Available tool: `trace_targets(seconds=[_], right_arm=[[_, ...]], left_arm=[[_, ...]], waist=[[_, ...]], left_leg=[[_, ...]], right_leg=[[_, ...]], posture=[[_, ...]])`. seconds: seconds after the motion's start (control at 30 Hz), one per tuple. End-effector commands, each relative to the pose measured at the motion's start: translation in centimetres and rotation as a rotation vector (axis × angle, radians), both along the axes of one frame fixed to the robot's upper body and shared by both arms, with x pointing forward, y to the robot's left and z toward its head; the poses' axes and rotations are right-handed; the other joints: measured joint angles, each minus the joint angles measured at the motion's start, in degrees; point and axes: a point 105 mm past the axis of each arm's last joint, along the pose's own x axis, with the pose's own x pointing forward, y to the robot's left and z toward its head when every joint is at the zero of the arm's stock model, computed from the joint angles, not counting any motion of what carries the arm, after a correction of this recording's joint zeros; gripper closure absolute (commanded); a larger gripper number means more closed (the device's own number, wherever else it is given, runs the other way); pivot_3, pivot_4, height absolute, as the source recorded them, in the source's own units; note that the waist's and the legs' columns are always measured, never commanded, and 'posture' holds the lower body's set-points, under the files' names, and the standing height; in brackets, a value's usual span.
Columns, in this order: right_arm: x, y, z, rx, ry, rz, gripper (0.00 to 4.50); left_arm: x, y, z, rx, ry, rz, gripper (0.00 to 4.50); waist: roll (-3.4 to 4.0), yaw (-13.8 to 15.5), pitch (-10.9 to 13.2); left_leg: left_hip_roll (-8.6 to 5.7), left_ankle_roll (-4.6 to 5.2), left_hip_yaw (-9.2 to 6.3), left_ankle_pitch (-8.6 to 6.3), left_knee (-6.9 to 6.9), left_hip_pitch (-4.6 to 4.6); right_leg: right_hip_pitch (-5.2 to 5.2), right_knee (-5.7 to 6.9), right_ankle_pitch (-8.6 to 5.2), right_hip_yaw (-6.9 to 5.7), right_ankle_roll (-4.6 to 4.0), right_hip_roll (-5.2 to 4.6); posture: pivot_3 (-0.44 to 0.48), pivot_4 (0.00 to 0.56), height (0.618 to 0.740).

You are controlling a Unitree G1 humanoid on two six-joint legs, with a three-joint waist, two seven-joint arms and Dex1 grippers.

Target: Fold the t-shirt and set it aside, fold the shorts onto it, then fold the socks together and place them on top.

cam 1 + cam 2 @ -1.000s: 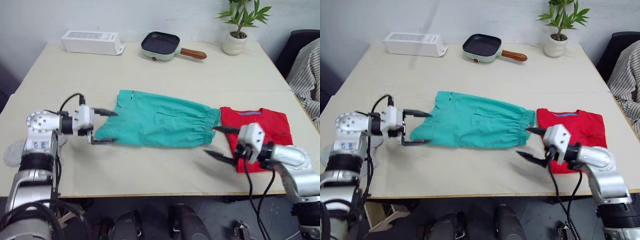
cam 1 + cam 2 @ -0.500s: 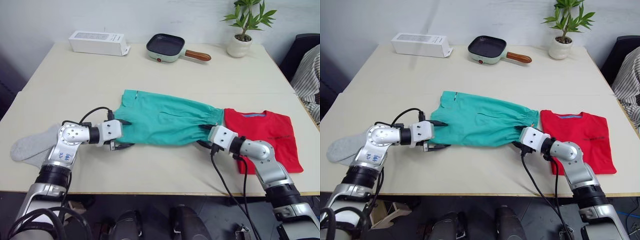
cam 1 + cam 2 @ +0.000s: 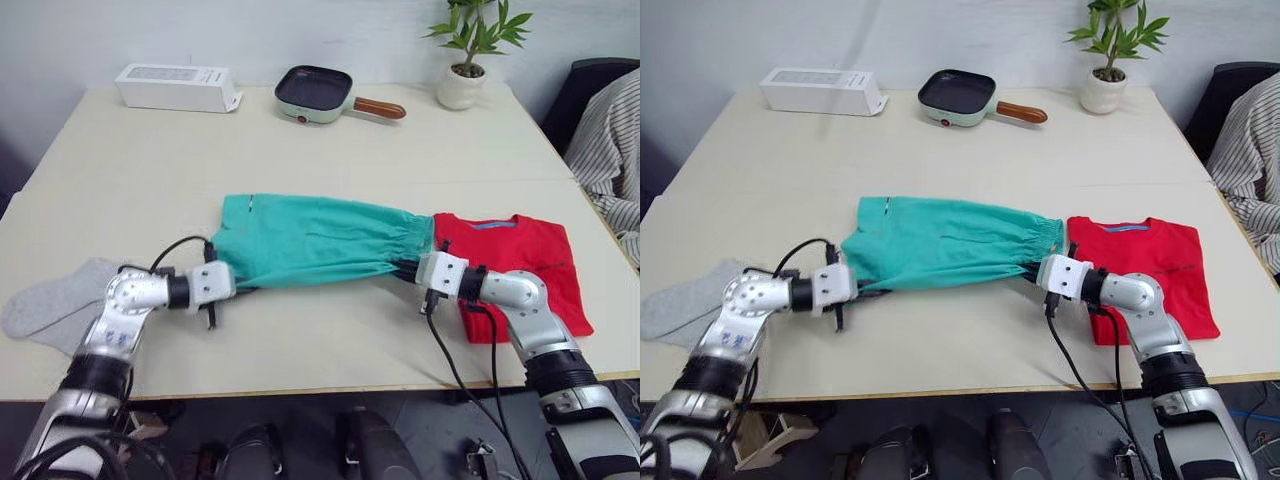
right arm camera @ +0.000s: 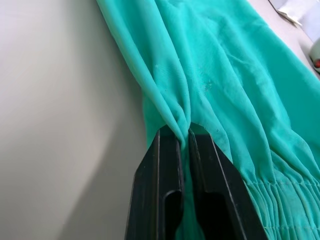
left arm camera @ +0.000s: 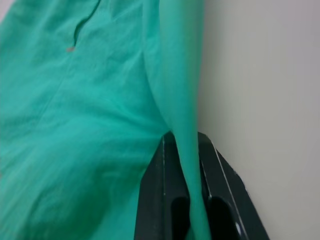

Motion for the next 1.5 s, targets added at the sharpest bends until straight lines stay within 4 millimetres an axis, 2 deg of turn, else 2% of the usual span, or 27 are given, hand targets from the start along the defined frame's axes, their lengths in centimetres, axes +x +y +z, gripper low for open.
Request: trace_targets(seconds=[0.03,0.23,0.37,0.53,0.63,0.77,0.87,0.9,1.0,1.1,1.17,1.27,1.33,1.37,1.43,1.5], right_arm=[[-1.5,-0.9,0.6,0.013,0.024,0.084,4.50],[-4.5,-1.5,-0.7,-0.004,0.090,0.153,4.50],[-6.4,-0.9,-1.5,-0.003,0.103,0.172,4.50],[-6.6,-1.3,-2.3,0.022,0.117,0.117,4.50],[-6.9,-1.5,-2.0,0.043,0.151,0.129,3.80],[-7.3,-2.4,-1.1,0.024,0.123,0.140,2.40],[-8.3,-2.9,2.0,0.213,0.242,0.111,1.36],[-8.3,-3.2,2.9,0.270,0.278,0.079,0.98],[-9.2,-3.3,5.7,0.390,0.425,0.050,1.09],[-10.2,-1.7,5.9,0.448,0.490,0.056,1.93],[-10.4,0.0,5.2,0.467,0.484,0.057,2.70],[-9.2,2.7,2.7,0.448,0.404,-0.019,3.84],[-8.3,4.2,1.7,0.442,0.335,-0.061,4.49],[-8.0,4.8,1.1,0.436,0.317,-0.084,4.49],[-7.9,6.4,-0.3,0.415,0.275,-0.103,4.49],[-7.8,7.4,-0.8,0.427,0.237,-0.132,4.49]], left_arm=[[-2.3,0.6,1.3,-0.027,-0.011,0.037,4.48],[-5.6,0.4,0.6,-0.037,0.016,0.134,4.48],[-7.1,0.9,0.5,-0.044,0.040,0.184,4.48],[-8.5,0.6,0.2,-0.079,0.108,0.175,4.48],[-9.0,0.4,0.2,-0.090,0.133,0.157,3.83],[-9.9,0.7,1.0,-0.129,0.188,0.122,2.57],[-11.1,1.4,3.0,-0.214,0.351,0.099,1.57],[-11.6,1.7,3.4,-0.248,0.445,0.109,1.54],[-10.7,2.4,7.0,-0.327,0.511,0.093,1.54],[-9.0,1.8,9.2,-0.371,0.450,0.075,2.12],[-7.9,0.9,9.2,-0.368,0.438,0.053,2.77],[-6.0,-0.7,7.2,-0.288,0.423,0.008,3.82],[-4.0,-2.1,5.9,-0.273,0.364,0.015,4.47],[-2.9,-2.9,5.1,-0.278,0.335,0.029,4.47],[-0.5,-3.3,3.2,-0.287,0.311,0.166,4.47],[0.5,-3.7,1.9,-0.287,0.277,0.237,4.47]], waist=[[0.00,0.0,0.0],[-0.01,0.3,0.0],[-0.03,0.2,0.0],[-0.05,0.1,0.0],[-0.04,0.0,0.0],[-0.05,0.1,0.0],[-0.04,0.1,0.0],[-0.04,0.1,0.0],[-0.04,0.2,0.0],[-0.09,0.6,-0.1],[-0.13,0.6,-0.1],[-0.13,0.4,-0.1],[-0.09,0.4,-0.1],[-0.09,0.5,-0.1],[-0.14,0.5,-0.1],[-0.16,0.3,-0.1]], left_leg=[[0.01,-0.01,0.00,0.00,-0.01,0.00],[0.00,0.05,-0.11,-0.02,-0.01,0.02],[0.00,0.09,-0.14,-0.06,-0.06,0.09],[-0.10,0.08,-0.11,-0.06,-0.40,0.47],[0.00,0.18,-0.24,-0.25,-0.58,0.94],[0.09,0.28,-0.27,-0.38,-0.61,0.93],[0.15,0.23,-0.32,-0.41,-0.61,0.87],[0.17,0.21,-0.34,-0.43,-0.60,0.86],[0.16,0.24,-0.45,-0.43,-0.56,0.87],[0.07,0.18,-0.75,-0.47,-0.57,0.88],[0.00,-0.06,-1.08,-0.61,-0.63,0.87],[-0.16,0.12,-1.28,-0.56,-0.68,0.83],[-0.35,0.02,-1.26,-0.53,-0.63,0.68],[-0.41,-0.16,-1.27,-0.41,-0.62,0.63],[-0.40,-0.18,-1.28,-0.41,-0.52,0.55],[-0.40,-0.18,-1.27,-0.42,-0.53,0.56]], right_leg=[[0.00,-0.02,0.00,0.00,-0.01,0.01],[0.09,-0.09,-0.01,0.00,-0.01,-0.15],[0.13,-0.10,-0.01,0.00,-0.03,-0.18],[0.38,-0.26,-0.04,0.02,-0.08,-0.22],[0.94,-0.55,-0.10,-0.12,-0.21,-0.21],[1.01,-0.65,-0.11,-0.18,-0.23,-0.20],[0.97,-0.69,-0.13,-0.22,-0.26,-0.18],[0.98,-0.68,-0.14,-0.23,-0.27,-0.18],[1.02,-0.68,-0.14,-0.25,-0.28,-0.21],[1.16,-0.83,-0.18,-0.40,-0.37,-0.22],[1.25,-0.98,-0.16,-0.49,-0.43,-0.17],[1.29,-1.03,-0.13,-0.51,-0.38,-0.10],[1.14,-1.00,-0.12,-0.49,-0.36,-0.03],[1.07,-0.99,-0.11,-0.47,-0.34,-0.02],[1.03,-0.97,-0.09,-0.44,-0.30,0.06],[1.02,-0.99,-0.08,-0.39,-0.27,0.07]], posture=[[0.000,0.150,0.740],[0.000,0.150,0.740],[0.000,0.150,0.740],[0.000,0.150,0.740],[0.000,0.150,0.740],[0.000,0.150,0.740],[0.000,0.150,0.740],[0.000,0.150,0.740],[0.000,0.150,0.740],[0.000,0.150,0.740],[0.000,0.150,0.740],[0.000,0.150,0.740],[0.000,0.150,0.740],[0.000,0.150,0.740],[0.000,0.150,0.740],[0.000,0.150,0.740]])
